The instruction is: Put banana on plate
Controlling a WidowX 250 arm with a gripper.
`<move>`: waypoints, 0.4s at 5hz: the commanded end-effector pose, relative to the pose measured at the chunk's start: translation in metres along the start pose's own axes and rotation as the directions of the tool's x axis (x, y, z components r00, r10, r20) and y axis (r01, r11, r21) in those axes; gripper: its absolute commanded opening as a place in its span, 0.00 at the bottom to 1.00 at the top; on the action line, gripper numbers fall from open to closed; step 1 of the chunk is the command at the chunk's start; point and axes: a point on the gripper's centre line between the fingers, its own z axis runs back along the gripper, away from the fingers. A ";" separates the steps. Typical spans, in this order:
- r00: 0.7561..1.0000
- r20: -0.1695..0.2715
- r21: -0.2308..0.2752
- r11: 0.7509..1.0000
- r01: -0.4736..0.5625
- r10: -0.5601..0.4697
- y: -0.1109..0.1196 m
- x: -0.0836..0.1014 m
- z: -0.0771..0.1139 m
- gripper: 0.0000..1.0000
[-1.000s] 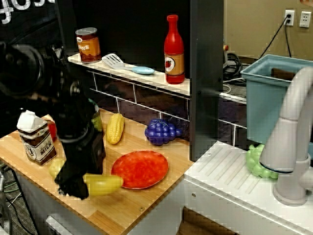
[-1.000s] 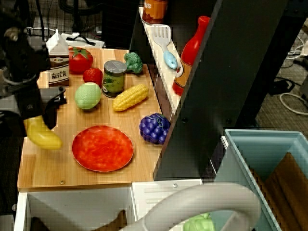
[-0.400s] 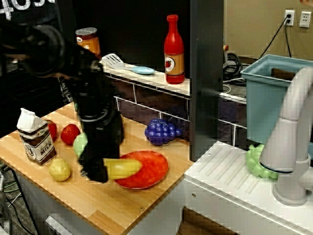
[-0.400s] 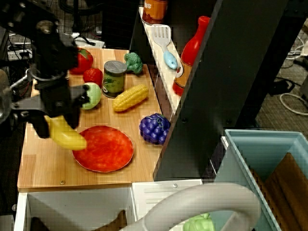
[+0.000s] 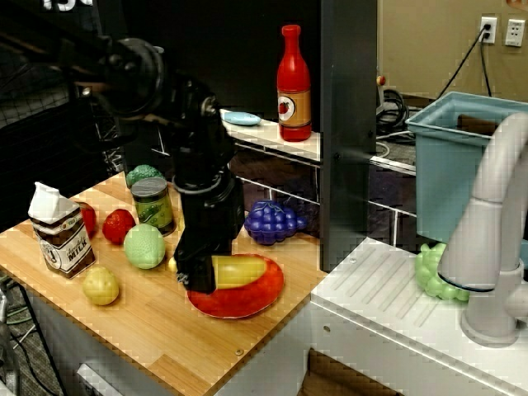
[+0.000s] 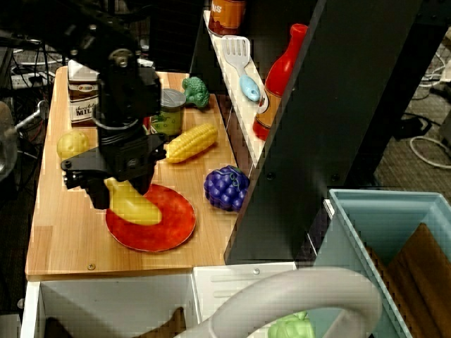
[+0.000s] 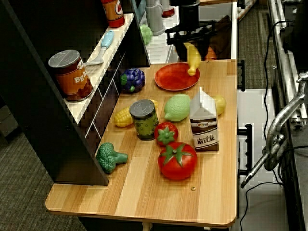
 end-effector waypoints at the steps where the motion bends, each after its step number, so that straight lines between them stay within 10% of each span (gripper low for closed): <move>1: 1.000 0.001 0.020 0.999 -0.027 0.027 0.026 -0.001 0.011 0.00; 2: 0.999 -0.023 0.022 0.999 -0.025 0.025 0.027 -0.001 0.004 0.12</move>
